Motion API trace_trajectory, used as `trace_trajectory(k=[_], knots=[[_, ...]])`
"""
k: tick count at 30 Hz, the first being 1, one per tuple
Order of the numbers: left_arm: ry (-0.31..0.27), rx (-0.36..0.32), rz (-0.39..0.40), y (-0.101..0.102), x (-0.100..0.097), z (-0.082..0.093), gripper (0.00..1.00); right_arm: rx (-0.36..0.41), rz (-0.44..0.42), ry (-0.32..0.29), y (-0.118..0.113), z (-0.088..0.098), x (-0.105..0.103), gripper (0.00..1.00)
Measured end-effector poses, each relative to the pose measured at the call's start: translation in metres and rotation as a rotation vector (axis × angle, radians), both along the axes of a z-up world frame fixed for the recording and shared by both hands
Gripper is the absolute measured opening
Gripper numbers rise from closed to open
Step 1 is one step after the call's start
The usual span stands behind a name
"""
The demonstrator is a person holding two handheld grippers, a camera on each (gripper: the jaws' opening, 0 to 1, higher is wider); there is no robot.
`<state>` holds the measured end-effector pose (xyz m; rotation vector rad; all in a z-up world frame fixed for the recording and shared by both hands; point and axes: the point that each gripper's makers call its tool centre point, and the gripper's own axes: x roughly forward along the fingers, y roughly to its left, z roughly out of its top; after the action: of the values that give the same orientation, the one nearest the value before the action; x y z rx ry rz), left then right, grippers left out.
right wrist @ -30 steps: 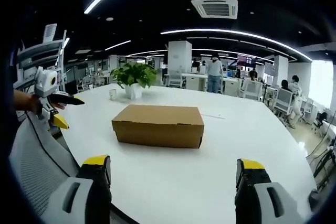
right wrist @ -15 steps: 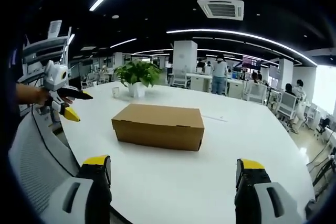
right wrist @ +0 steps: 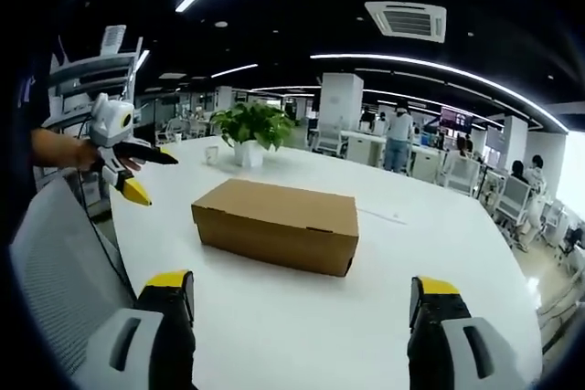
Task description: Operate the shoe box by opening the lid, removing the specified soft item, and placing it in the target area until the item is outside and the box remains undamaged.
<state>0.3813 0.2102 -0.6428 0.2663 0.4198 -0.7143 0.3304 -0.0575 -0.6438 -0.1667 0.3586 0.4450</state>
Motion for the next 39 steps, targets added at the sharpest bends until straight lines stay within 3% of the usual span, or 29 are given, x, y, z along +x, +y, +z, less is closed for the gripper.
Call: trace_trajectory(k=[15, 23, 39], knots=[[0.008, 0.006, 0.01, -0.013, 0.018, -0.009, 0.99, -0.049, 0.118, -0.021, 0.002, -0.001, 0.039, 0.93], [0.041, 0.025, 0.034, -0.01, 0.024, -0.028, 0.98, -0.068, 0.166, 0.003, 0.007, -0.012, 0.057, 0.93], [0.078, 0.019, 0.061, -0.012, 0.036, -0.043, 0.96, -0.094, 0.212, 0.038, 0.009, -0.027, 0.08, 0.91]])
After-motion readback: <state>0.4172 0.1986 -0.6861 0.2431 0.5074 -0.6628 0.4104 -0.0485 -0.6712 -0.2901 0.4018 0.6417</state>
